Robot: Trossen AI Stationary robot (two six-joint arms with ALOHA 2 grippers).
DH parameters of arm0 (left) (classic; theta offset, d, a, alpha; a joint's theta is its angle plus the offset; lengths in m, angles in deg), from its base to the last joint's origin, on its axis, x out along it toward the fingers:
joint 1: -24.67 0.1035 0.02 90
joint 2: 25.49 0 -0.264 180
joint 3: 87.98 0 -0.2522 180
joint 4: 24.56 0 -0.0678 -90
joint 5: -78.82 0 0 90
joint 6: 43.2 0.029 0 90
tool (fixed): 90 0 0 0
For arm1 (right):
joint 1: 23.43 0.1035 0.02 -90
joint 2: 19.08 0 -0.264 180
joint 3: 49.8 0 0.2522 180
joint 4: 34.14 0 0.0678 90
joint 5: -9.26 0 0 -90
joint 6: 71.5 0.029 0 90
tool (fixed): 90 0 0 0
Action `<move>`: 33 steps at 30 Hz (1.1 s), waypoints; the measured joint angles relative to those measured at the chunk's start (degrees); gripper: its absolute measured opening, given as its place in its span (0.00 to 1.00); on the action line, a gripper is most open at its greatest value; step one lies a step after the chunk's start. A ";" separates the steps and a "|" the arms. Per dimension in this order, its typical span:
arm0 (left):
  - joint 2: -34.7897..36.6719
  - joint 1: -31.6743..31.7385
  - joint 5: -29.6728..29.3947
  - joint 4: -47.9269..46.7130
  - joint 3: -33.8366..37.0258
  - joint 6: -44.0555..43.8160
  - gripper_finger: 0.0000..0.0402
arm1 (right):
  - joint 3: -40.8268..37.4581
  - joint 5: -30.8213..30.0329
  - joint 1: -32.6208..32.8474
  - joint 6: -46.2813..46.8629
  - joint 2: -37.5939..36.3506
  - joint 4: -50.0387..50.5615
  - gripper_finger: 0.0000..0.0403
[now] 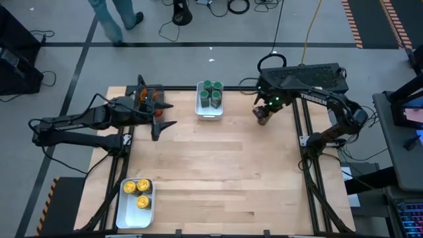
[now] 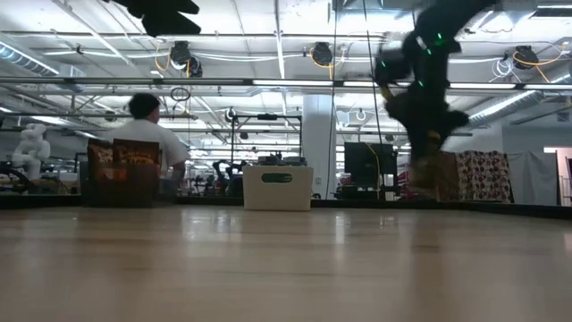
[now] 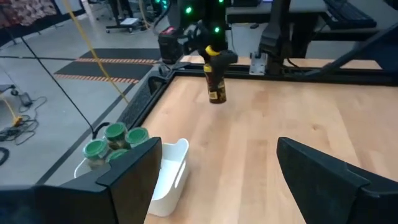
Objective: Sort spices by type
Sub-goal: Put the yellow seasoning bottle into the bottom white bin
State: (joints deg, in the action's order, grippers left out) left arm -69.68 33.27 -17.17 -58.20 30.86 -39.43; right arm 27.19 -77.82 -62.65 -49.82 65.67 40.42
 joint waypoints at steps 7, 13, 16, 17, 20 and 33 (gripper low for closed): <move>3.30 0.00 2.47 -4.46 -0.02 -0.37 0.80 | 8.91 -0.45 17.03 12.83 0.02 -0.60 0.51; 3.89 0.00 7.49 -6.68 -0.04 -0.44 0.80 | 16.30 -1.70 28.56 22.12 4.29 -2.92 0.51; 3.70 0.00 9.23 -6.86 -0.04 -0.42 0.80 | 22.31 -1.77 32.44 24.17 9.89 -3.92 0.49; 3.63 0.00 9.85 -6.88 -0.04 -0.33 0.80 | 24.78 -1.79 33.49 24.41 12.21 -3.75 0.49; 3.63 0.00 11.78 -7.53 -0.04 0.71 0.80 | 33.90 -3.03 36.21 23.99 20.04 -3.72 0.50; 4.39 -2.23 13.30 -24.91 -0.04 -1.73 0.80 | 71.80 -4.88 39.08 8.66 50.72 -2.36 0.51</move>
State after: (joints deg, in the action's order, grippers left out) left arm -65.28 31.04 -3.87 -83.10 30.82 -41.16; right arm 98.99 -82.70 -23.57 -41.16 116.39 38.06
